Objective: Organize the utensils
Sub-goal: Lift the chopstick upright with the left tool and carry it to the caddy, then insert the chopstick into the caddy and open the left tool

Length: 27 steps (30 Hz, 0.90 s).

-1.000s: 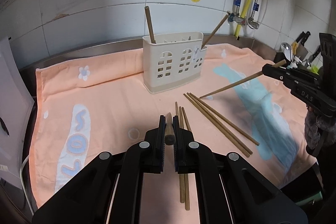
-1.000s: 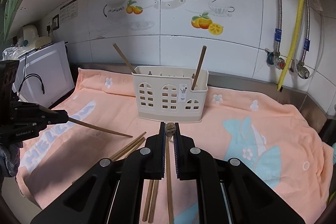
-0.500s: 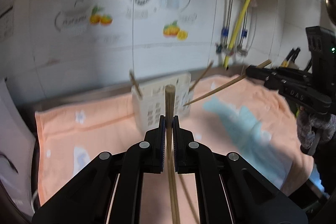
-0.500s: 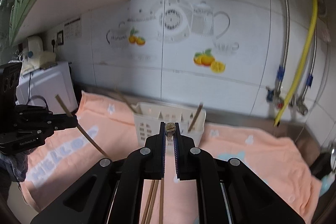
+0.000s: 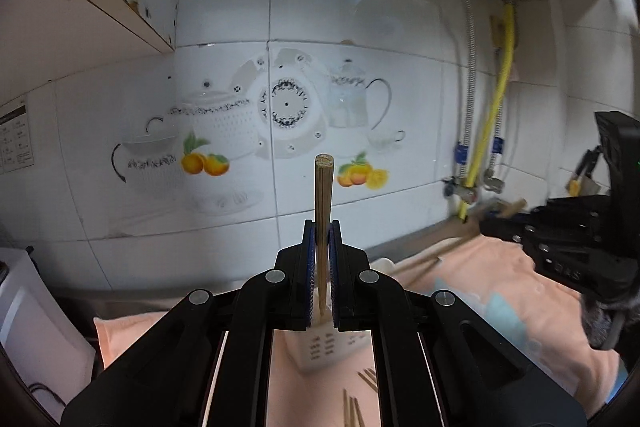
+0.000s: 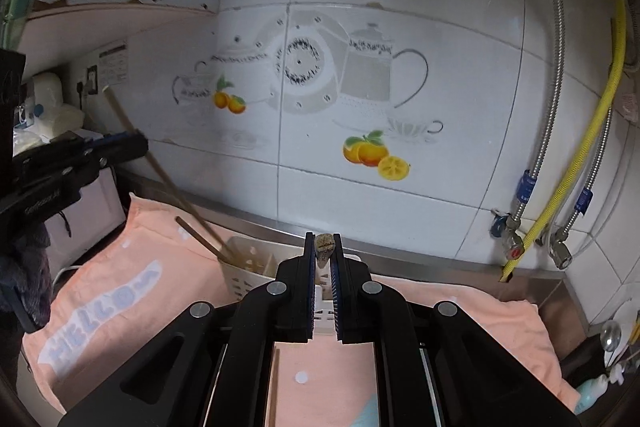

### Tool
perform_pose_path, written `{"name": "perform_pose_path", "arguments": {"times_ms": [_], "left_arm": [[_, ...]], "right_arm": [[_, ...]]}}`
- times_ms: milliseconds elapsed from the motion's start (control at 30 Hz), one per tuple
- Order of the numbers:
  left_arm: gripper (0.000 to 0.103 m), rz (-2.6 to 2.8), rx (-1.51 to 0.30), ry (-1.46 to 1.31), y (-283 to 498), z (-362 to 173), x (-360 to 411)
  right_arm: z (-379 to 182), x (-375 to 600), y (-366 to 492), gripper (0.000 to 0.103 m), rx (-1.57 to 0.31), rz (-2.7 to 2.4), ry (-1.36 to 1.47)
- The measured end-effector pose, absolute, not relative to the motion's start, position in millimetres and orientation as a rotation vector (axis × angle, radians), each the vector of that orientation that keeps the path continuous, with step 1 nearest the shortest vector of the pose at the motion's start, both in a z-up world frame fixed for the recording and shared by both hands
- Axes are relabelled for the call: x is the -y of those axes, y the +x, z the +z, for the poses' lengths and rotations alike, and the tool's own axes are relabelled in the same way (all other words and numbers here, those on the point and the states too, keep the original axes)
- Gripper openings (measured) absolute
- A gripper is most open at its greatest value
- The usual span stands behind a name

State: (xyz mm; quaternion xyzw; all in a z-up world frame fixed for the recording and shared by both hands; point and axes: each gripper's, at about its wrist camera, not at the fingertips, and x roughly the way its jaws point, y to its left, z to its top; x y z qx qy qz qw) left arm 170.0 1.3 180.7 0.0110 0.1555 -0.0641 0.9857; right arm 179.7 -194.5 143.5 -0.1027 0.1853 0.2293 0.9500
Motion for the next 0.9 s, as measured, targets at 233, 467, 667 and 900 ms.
{"name": "perform_pose_path", "arguments": {"times_ms": [233,467,667,900], "left_arm": [[0.005,-0.107,-0.407,-0.004,212,153,-4],[0.006,-0.12,-0.49,-0.064,231,125,-14],[0.007,-0.126,-0.512,-0.06,232,116,-17],[0.016,-0.124,-0.495,-0.059,218,119,-22]], "right_arm": [[133,195,212,0.007,-0.457,0.442,-0.208],[116,192,241,0.007,-0.533,0.431,-0.202],[102,189,255,0.007,-0.568,0.434,-0.178],[106,193,247,0.017,-0.523,0.427,-0.161]]}}
